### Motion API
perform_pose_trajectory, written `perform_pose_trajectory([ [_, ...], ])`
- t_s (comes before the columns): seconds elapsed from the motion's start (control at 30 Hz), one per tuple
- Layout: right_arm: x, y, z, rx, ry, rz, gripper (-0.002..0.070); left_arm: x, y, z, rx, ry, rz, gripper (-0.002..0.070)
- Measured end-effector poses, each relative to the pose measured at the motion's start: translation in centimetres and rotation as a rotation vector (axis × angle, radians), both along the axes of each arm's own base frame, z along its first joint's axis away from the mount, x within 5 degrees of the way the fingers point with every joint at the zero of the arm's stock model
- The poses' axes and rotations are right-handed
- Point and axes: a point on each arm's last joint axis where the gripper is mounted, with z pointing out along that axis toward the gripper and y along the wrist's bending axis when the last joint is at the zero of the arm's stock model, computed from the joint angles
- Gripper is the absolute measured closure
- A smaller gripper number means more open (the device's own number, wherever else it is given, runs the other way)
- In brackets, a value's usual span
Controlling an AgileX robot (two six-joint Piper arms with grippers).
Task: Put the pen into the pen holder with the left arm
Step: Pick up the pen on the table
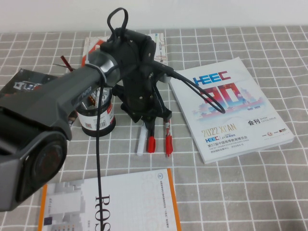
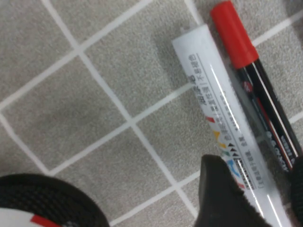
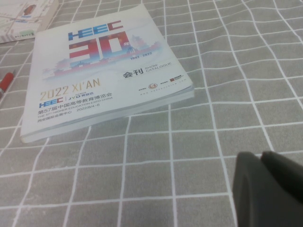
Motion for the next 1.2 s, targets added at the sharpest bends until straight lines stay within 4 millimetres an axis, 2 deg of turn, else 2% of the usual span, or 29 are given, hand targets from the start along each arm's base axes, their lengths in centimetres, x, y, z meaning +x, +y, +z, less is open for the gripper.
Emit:
perform_pose_trajectory([
  [0.9, 0.0, -0.1, 0.0, -0.022, -0.001, -0.002, 0.0692, 0.2, -0.4, -1.0, -0.058, 0.053, 0.026, 0.0396],
  [1.2, 0.0, -0.1, 0.0, -0.025, -0.001, -0.002, 0.0691, 0.1, -0.7, -1.1, -0.097, 0.078, 0.033, 0.0507],
])
